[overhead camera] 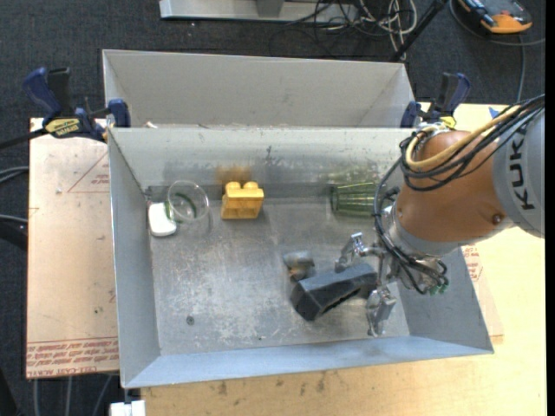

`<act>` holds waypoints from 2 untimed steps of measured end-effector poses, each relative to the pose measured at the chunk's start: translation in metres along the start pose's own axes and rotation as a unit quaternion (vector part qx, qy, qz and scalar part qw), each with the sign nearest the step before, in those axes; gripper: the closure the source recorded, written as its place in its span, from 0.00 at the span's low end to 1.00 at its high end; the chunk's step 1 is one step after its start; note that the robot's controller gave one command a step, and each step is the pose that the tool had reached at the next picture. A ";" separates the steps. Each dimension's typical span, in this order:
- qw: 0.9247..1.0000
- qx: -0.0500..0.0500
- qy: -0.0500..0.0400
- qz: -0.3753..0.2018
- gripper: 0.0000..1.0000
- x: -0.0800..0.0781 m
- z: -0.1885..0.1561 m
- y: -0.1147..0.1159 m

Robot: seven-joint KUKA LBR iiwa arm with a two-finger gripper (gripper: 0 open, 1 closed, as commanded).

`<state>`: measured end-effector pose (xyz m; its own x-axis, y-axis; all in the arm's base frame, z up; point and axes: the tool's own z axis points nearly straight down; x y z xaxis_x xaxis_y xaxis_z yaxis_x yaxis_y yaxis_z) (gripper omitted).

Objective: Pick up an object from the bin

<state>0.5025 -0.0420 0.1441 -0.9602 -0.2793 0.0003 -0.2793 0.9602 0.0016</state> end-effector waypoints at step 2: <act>0.999 0.002 -0.003 -0.042 0.00 -0.011 0.041 -0.030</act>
Offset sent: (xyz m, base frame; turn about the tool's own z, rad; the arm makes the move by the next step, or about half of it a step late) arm 0.0164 -0.0306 -0.0741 -0.1452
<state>0.5210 -0.0677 0.1031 -0.9336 -0.3582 -0.0062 -0.3582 0.9337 -0.0020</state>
